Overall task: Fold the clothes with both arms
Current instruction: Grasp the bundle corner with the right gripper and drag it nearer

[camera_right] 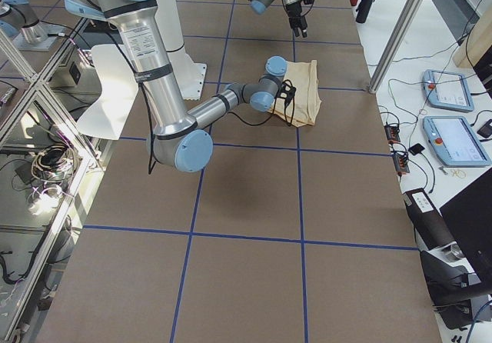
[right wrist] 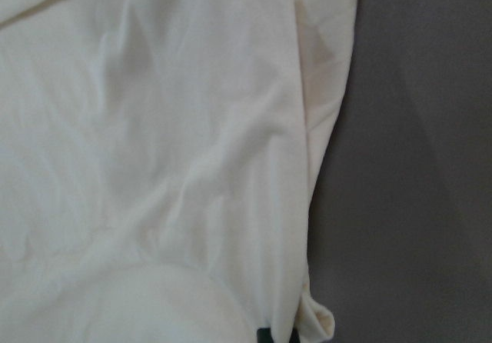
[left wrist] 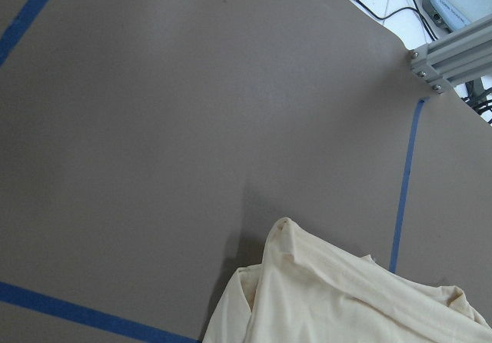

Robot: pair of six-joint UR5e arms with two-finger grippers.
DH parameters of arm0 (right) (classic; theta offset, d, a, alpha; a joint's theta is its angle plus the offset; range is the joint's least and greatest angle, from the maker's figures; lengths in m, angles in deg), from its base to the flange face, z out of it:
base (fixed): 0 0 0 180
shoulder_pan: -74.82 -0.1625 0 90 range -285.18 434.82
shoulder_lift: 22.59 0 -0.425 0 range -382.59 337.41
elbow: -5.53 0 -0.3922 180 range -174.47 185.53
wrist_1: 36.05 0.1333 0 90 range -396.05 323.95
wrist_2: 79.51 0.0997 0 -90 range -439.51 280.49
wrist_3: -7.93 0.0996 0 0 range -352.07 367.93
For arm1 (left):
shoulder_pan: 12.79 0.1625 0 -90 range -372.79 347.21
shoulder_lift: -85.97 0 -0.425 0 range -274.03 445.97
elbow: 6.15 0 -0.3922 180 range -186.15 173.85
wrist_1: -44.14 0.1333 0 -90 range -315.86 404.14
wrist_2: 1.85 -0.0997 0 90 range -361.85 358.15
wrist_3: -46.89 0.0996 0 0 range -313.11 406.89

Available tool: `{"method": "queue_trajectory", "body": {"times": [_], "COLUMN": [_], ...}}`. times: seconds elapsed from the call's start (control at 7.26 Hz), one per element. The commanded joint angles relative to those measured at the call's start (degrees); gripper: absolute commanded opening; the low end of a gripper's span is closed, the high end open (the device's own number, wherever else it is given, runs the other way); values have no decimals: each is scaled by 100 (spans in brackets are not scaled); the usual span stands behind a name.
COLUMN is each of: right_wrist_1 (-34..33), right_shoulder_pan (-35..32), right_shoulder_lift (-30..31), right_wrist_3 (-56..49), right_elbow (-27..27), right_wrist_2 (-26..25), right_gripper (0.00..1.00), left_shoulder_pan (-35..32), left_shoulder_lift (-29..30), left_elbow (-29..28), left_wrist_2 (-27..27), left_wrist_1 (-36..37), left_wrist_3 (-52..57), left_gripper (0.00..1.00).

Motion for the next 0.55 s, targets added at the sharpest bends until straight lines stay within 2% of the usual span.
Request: {"method": "queue_trajectory", "body": {"times": [0.0, 0.14, 0.41], "right_wrist_1": [13, 66, 93], "right_shoulder_pan": [416, 828, 1568], "right_shoulder_lift": [-46, -72, -177], "right_wrist_3": [781, 1230, 1742], "right_elbow": [-456, -676, -748], "right_wrist_2": [917, 1034, 1097], "right_gripper": [0, 0, 0], "left_shoulder_pan": [-9, -9, -9], "left_shoulder_lift": [-1, -1, -1], "left_elbow": [24, 32, 50], "left_wrist_2": [0, 0, 9], "left_wrist_1": [0, 0, 0], "left_wrist_3": [3, 3, 3], "left_gripper": [98, 98, 98]}}
